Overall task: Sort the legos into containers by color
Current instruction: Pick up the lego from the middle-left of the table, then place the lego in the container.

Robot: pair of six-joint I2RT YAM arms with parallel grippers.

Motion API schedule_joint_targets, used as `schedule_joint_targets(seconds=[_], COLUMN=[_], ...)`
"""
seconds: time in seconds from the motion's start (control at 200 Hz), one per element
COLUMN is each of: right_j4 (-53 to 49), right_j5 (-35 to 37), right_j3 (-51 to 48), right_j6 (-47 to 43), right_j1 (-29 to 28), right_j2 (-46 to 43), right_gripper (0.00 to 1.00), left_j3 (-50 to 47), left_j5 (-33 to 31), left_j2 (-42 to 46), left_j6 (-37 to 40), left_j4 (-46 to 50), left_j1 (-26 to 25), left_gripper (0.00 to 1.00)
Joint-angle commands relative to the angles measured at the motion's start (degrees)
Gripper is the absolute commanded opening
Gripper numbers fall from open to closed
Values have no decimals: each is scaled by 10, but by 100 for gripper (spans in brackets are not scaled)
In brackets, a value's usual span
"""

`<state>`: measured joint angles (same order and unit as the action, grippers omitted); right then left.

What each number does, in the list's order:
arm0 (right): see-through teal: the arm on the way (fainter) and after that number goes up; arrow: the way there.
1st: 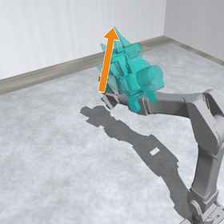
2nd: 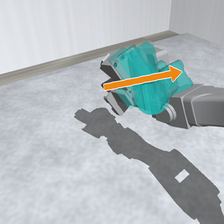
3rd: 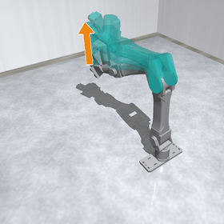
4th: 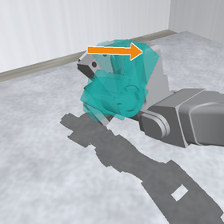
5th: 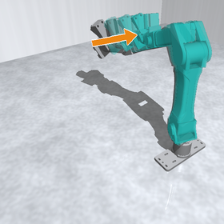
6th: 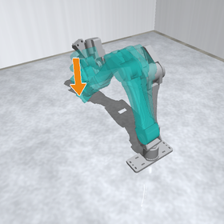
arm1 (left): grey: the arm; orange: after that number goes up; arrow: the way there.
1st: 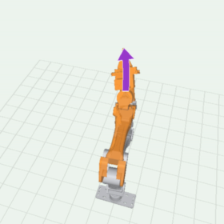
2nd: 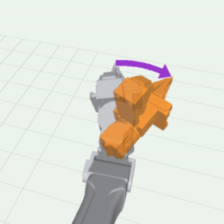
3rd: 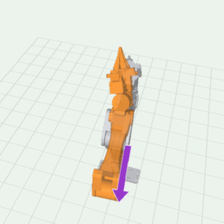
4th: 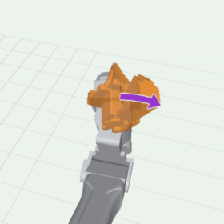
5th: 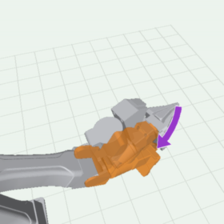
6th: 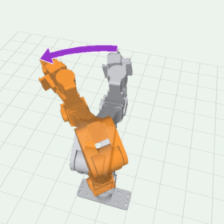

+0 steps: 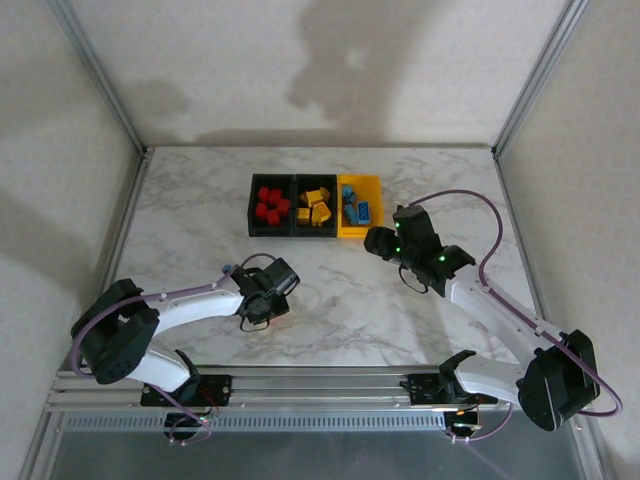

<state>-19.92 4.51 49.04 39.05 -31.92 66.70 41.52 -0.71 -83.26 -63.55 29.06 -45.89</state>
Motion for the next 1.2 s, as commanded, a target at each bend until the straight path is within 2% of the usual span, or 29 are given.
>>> schedule_joint_targets(seconds=[0.0,0.125,0.275,0.381,0.546,0.631,0.736,0.951,1.197], right_j4=[-1,-5,-1,9,50,69,64,48,28], right_j5=[8,8,-9,-48,-150,-175,-166,-143,-116], right_j3=[-5,0,0,-9,-29,-36,-32,-27,-27], right_j6=[8,6,4,0,-19,-19,-15,-6,5], right_j1=[0,0,0,-1,-6,-10,-12,-14,-16], right_j2=[-3,-4,-7,-17,-32,-40,-42,-45,-61], right_gripper=[57,57,57,57,57,58,58,58,58], left_j3=[17,62,135,190,276,322,386,543,644], left_j5=[-7,-30,-50,-59,-65,-71,-97,-106,-93], left_j2=[-5,-10,-17,-28,-66,-95,-139,-281,-399], left_j6=[6,37,88,125,182,206,235,283,298], left_j4=[6,33,56,68,82,85,86,117,130], left_j1=[-3,6,49,85,133,159,188,229,258], left_gripper=[36,35,35,35,34,34,34,35,37])
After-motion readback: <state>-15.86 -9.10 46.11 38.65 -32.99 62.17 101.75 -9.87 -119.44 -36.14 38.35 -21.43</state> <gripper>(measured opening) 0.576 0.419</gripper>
